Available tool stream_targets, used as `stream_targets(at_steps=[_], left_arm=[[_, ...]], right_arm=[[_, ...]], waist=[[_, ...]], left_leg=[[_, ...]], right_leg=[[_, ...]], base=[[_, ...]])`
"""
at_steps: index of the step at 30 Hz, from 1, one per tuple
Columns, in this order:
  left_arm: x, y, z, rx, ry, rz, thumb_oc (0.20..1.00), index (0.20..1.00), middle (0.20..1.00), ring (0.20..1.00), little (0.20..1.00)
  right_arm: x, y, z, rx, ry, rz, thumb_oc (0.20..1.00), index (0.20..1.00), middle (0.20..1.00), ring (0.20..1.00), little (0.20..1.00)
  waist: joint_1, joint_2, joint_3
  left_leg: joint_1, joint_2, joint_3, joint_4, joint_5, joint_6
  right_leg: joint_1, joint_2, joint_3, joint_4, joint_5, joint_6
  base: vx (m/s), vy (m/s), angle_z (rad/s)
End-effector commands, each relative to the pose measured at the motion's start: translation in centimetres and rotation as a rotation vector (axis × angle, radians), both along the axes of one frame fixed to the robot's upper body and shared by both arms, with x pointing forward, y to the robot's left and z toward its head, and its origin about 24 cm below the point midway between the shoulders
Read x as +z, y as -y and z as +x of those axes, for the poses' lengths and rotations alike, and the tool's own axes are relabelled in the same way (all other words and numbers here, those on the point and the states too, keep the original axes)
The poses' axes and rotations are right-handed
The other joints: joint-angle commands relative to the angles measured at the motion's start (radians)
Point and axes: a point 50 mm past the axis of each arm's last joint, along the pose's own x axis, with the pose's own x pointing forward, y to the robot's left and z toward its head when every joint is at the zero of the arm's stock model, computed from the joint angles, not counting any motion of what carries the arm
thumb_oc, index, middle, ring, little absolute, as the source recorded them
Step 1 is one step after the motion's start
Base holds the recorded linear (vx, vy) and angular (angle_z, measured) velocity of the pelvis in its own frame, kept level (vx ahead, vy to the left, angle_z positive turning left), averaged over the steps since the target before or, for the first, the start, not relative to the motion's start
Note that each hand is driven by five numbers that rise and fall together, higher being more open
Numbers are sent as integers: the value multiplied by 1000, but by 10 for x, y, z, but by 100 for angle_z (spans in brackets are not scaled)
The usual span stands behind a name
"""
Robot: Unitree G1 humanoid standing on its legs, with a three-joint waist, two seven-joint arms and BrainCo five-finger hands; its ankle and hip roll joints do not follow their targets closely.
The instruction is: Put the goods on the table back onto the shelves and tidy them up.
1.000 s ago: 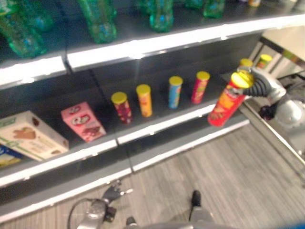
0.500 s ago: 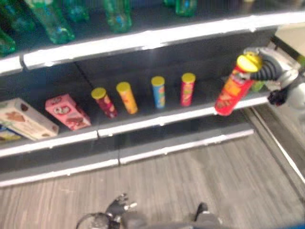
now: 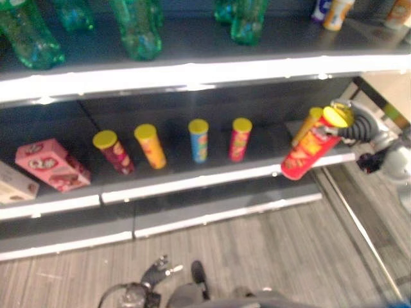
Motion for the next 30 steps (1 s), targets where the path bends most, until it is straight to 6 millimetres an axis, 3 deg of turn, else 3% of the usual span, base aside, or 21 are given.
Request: stream_targets(at_steps=[1, 5, 7, 9, 12, 16, 24, 26, 28, 29, 30], left_arm=[[5, -2, 5, -12, 36, 8, 1000, 1000, 1000, 1000, 1000], [8, -5, 10, -26, 50, 17, 1000, 1000, 1000, 1000, 1000], [9, -2, 14, -51, 54, 11, 1000, 1000, 1000, 1000, 1000], [9, -2, 14, -52, 52, 14, 1000, 1000, 1000, 1000, 1000], [8, 3, 14, -24, 60, -31, 1000, 1000, 1000, 1000, 1000], [10, 7, 14, -56, 68, -39, 1000, 1000, 1000, 1000, 1000], [15, 5, 28, -41, 100, -41, 1000, 1000, 1000, 1000, 1000], [20, 7, 38, -50, 130, -49, 1000, 1000, 1000, 1000, 1000], [21, 7, 41, -53, 139, -52, 1000, 1000, 1000, 1000, 1000], [26, 9, 47, -63, 168, -70, 1000, 1000, 1000, 1000, 1000], [26, 10, 47, -60, 169, -73, 1000, 1000, 1000, 1000, 1000]], right_arm=[[54, -4, 1, 14, 205, -17, 200, 200, 200, 200, 200], [53, -4, -2, 6, 195, -59, 200, 200, 200, 200, 200], [57, -1, -11, -4, 204, -119, 200, 200, 200, 200, 200], [59, -5, -11, 9, 217, -122, 200, 200, 200, 200, 200], [56, -4, -9, 9, 196, -105, 200, 200, 200, 200, 200], [71, -13, -7, 28, 240, -160, 200, 200, 200, 200, 200], [96, -45, 12, 69, 298, -248, 200, 200, 200, 200, 200], [117, -57, 16, 64, 367, -297, 200, 200, 200, 200, 200], [125, -63, 15, 68, 395, -326, 200, 200, 200, 200, 200], [150, -77, 12, 68, 465, -381, 200, 200, 200, 200, 200], [151, -78, 12, 71, 466, -383, 200, 200, 200, 200, 200]], waist=[[67, -15, -5], [49, -35, 22], [26, -44, 45], [31, -47, 46], [28, -22, 82], [27, 9, 100], [30, 83, 173], [25, 128, 215], [24, 137, 221], [19, 163, 241], [18, 164, 240]], left_leg=[[33, 79, 51, 24, -33, -122], [20, 123, -1, 151, -108, -154], [-44, 168, -32, 314, -157, -168], [-48, 189, -23, 351, -182, -175], [-94, 242, -54, 345, -125, -212], [-113, 252, -69, 314, -91, -230], [-171, 245, -57, 374, -107, -224], [-207, 245, -42, 387, -101, -226], [-218, 244, -36, 388, -99, -226], [-241, 240, -24, 386, -93, -226], [-244, 240, -21, 387, -93, -226]], right_leg=[[47, -66, -27, -189, 283, 32], [-28, -171, 71, -238, 415, 63], [-25, -168, 129, -203, 357, 65], [-23, -164, 100, -200, 325, 63], [-25, -118, 50, -196, 286, 45], [-20, -101, 29, -221, 282, 42], [-151, -143, 88, -96, 268, 31], [-233, -155, 127, -36, 261, 30], [-256, -156, 139, -27, 261, 30], [-311, -158, 164, -3, 263, 29], [-318, -158, 168, 0, 263, 29]], base=[[32, -251, 6], [72, -322, 1], [1, -284, 33], [-40, -183, 92], [-143, -222, 27], [-104, -70, 18], [-127, 46, -1], [-204, 57, 1], [-122, 4, -4], [-125, 7, 2], [-146, 25, -11]])
